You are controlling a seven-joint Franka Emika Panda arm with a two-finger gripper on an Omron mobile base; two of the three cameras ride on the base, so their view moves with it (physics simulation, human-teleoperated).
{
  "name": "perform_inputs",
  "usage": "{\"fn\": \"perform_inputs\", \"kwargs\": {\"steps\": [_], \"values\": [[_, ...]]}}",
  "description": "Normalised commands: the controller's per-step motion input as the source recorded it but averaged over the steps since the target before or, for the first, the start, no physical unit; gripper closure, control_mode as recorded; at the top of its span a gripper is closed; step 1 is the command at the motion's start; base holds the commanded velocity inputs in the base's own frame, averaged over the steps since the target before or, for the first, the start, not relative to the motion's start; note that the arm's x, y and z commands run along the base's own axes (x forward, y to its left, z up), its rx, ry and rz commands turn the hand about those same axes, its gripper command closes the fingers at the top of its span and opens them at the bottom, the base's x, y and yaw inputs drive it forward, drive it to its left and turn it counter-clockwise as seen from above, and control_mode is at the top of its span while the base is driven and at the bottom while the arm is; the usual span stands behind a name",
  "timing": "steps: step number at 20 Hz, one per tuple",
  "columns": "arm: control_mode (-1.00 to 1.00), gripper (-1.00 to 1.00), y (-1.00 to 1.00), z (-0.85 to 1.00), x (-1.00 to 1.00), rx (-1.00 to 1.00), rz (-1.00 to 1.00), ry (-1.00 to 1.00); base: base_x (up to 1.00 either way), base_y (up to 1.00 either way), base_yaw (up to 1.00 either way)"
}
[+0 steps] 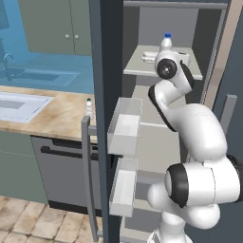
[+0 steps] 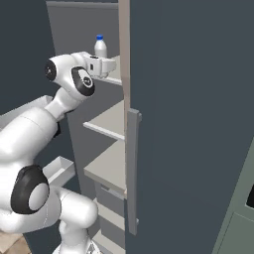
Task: Take the bottled waters from the counter and place them in the freezer to freeze. Close the freezer door after placing the bottles.
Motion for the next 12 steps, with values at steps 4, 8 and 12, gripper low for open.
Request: {"fn": "perform_inputs", "kwargs": {"steps": [4,8,12], "values": [[-1.00,1.00,-0.02,-0.19,0.25,-0.05,0.02,0.00,0.00,0.00,0.00],[-1.00,1.00,-0.05,-0.19,0.12,-0.04,0.00,0.00,0.00,0.00,0.00],[-1.00,1.00,-0.12,-0.15,0.13,-0.01,0.00,0.00,0.00,0.00,0.00]]}}
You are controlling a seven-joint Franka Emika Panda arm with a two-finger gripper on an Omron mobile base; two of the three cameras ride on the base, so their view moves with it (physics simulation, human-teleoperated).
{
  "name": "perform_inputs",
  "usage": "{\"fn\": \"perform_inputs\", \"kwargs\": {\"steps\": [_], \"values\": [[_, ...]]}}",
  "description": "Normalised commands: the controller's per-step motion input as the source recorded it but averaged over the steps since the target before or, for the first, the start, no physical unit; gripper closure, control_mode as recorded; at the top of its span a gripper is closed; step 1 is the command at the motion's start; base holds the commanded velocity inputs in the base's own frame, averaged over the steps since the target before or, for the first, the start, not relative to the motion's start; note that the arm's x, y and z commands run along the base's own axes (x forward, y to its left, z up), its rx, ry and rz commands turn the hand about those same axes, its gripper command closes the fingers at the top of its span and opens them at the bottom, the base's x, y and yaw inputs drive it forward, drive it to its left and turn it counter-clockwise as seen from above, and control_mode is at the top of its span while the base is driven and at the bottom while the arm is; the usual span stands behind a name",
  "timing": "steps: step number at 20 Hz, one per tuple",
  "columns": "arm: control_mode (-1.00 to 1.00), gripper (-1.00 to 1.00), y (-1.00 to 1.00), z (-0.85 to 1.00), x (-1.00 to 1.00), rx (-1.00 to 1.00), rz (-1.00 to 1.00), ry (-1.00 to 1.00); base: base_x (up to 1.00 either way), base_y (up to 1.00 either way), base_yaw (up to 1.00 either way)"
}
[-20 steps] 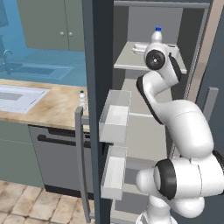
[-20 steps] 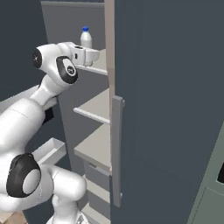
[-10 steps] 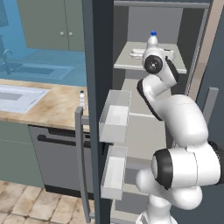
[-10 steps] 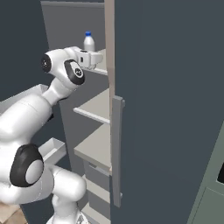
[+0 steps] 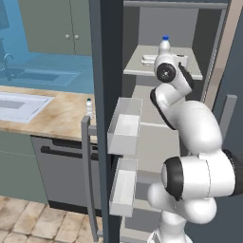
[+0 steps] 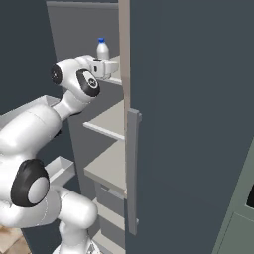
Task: Take the bottled waters from the counter and place them in the freezer to freeze. Close the freezer door after placing the bottles.
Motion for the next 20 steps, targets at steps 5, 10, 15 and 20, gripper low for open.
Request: {"fn": "perform_inputs", "kwargs": {"steps": [5,10,15,20], "values": [[-1.00,1.00,-0.11,-0.02,0.15,0.00,0.00,0.00,0.00,0.00,0.00],[-1.00,1.00,-0.06,0.00,0.14,0.00,0.00,0.00,0.00,0.00,0.00],[-1.00,1.00,-0.07,-0.01,0.25,0.00,0.00,0.00,0.00,0.00,0.00],[-1.00,1.00,-0.14,-0.15,0.35,0.00,0.00,0.00,0.00,0.00,0.00]]}}
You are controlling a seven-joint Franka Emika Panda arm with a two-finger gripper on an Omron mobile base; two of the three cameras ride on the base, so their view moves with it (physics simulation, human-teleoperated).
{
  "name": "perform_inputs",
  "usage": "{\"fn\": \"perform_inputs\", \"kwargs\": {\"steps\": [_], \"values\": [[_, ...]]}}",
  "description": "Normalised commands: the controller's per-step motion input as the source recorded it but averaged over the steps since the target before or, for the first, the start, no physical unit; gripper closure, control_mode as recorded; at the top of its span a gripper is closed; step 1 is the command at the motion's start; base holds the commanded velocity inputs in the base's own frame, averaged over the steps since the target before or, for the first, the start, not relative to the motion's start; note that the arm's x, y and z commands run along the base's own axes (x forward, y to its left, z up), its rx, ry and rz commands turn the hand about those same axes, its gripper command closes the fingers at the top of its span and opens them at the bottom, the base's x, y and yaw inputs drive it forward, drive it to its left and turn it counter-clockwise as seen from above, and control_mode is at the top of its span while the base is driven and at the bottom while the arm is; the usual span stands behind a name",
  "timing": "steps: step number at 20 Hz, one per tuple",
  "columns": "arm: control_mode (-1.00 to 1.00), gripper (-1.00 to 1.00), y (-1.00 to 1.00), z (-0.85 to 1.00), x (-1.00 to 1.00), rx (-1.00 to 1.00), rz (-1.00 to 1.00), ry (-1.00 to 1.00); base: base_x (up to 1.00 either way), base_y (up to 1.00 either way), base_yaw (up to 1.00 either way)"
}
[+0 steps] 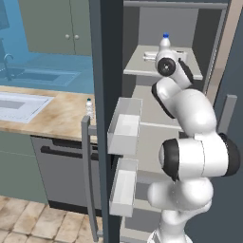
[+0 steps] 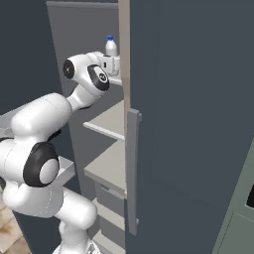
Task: Take the bottled waters from the counter and place them in the freezer to freeze. Close the freezer door after placing the bottles.
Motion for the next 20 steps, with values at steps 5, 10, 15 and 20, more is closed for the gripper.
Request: {"fn": "perform_inputs", "kwargs": {"steps": [5,10,15,20], "values": [[-1.00,1.00,-0.18,-0.20,0.43,0.00,0.00,0.00,0.00,0.00,0.00],[-1.00,1.00,-0.14,-0.26,0.39,0.00,0.00,0.00,0.00,0.00,0.00],[-1.00,1.00,-0.01,-0.34,0.06,0.00,0.00,0.00,0.00,0.00,0.00],[-1.00,1.00,0.00,-0.37,-0.06,0.00,0.00,0.00,0.00,0.00,0.00]]}}
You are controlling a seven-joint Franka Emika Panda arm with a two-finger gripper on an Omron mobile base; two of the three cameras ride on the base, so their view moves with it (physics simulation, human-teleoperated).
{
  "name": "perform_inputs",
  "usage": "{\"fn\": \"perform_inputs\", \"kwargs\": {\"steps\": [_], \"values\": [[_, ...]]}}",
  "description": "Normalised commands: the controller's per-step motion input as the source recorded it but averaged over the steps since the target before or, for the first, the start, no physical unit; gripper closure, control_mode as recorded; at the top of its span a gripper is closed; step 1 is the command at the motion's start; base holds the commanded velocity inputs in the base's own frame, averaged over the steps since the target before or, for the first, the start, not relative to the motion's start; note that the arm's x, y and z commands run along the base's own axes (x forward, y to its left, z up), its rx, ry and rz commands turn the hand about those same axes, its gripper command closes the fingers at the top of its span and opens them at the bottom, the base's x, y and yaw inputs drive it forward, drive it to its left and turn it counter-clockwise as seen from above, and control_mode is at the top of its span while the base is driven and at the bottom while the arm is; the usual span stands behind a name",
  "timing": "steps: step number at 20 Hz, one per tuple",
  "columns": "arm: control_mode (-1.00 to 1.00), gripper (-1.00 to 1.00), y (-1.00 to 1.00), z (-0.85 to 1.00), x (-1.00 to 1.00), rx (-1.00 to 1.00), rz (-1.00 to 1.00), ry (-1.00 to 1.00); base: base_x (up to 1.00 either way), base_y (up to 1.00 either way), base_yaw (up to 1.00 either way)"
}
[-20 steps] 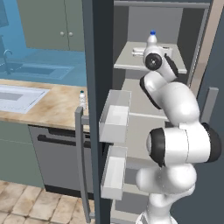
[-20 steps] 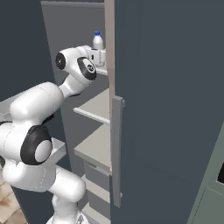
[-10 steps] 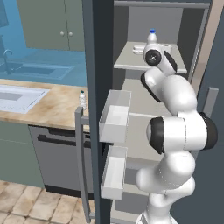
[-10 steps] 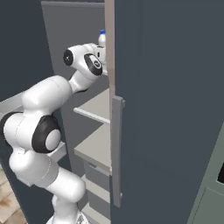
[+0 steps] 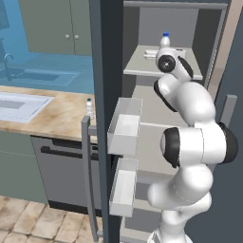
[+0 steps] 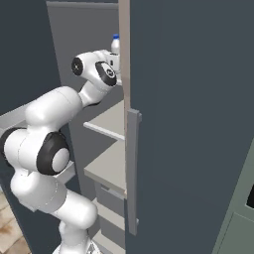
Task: Take the bottled waters from the counter and place them in the freezer to freeze. Close the freezer door after placing the bottles.
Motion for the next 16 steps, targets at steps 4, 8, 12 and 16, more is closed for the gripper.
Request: {"fn": "perform_inputs", "kwargs": {"steps": [4,8,12,16], "values": [[-1.00,1.00,0.00,-0.34,-0.02,0.00,0.00,0.00,0.00,0.00,0.00],[-1.00,1.00,0.00,-0.16,-0.01,0.00,0.00,0.01,0.00,0.00,0.00],[-1.00,1.00,0.00,0.00,0.00,0.00,0.00,0.00,0.00,0.00,0.00],[-1.00,-1.00,0.00,0.00,0.00,0.00,0.00,0.00,0.00,0.00,0.00]]}}
